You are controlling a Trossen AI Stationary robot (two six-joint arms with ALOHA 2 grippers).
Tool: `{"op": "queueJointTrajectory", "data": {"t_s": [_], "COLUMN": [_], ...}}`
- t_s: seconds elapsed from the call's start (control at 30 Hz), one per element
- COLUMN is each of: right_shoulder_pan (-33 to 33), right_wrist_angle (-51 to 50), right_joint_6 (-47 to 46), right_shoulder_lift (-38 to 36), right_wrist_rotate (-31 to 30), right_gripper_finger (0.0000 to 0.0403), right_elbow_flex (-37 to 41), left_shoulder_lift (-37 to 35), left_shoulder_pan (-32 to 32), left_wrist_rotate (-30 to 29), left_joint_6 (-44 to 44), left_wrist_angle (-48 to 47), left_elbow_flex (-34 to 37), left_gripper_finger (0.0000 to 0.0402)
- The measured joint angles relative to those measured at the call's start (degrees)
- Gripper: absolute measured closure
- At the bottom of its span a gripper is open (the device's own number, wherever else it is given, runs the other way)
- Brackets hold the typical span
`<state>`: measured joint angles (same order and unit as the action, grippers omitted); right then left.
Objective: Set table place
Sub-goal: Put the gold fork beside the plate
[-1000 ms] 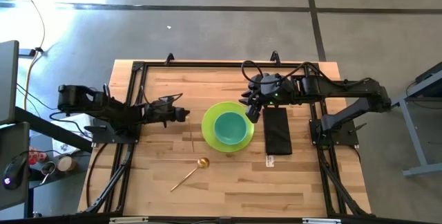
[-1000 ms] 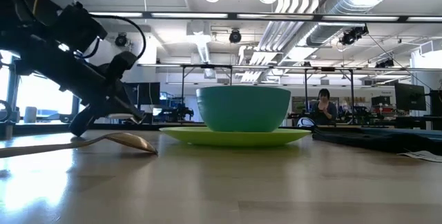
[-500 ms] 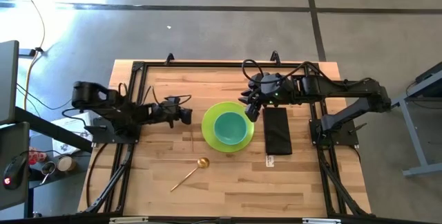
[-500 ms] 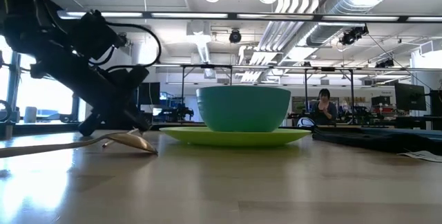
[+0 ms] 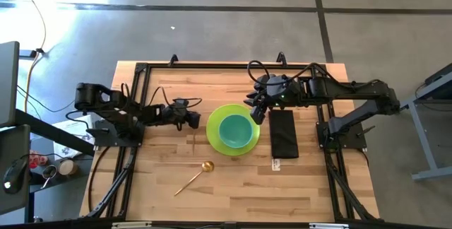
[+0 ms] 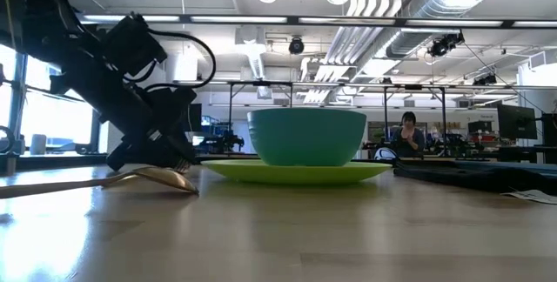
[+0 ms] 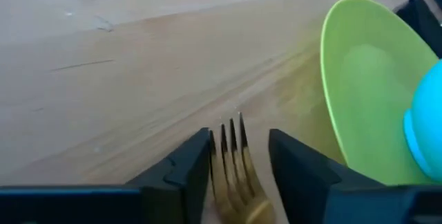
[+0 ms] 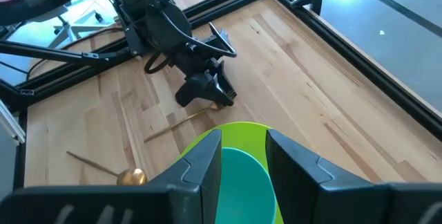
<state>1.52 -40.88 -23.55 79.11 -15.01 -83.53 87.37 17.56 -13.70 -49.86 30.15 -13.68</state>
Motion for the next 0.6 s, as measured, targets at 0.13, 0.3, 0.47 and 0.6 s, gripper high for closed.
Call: {"op": "queueJointTrajectory", "data": {"t_s": [0.13, 0.3, 0.47, 0.6], "right_shoulder_pan": [0.00, 0.00, 0.00, 0.00], "right_wrist_angle": [-0.01, -0.02, -0.02, -0.04], "right_joint_6": [-0.01, 0.02, 0.48, 0.88], "right_shoulder_lift": [0.00, 0.00, 0.00, 0.00], "right_wrist_rotate": [0.22, 1.21, 1.56, 1.71], "right_gripper_finger": [0.0297, 0.0297, 0.0297, 0.0297], "right_elbow_flex": [0.00, 0.00, 0.00, 0.00], "left_shoulder_lift": [-1.57, -5.40, -13.37, -23.26], "left_shoulder_pan": [0.07, 0.11, -0.44, -3.58], "left_wrist_rotate": [1.05, 3.49, 9.54, 7.91], "left_joint_6": [0.10, 0.89, 0.64, 1.08], "left_wrist_angle": [0.00, -4.58, -12.99, -25.59], "left_elbow_flex": [0.07, 0.12, 0.38, -1.28], "left_gripper_finger": [0.0222, 0.0210, 0.0262, 0.0349]}}
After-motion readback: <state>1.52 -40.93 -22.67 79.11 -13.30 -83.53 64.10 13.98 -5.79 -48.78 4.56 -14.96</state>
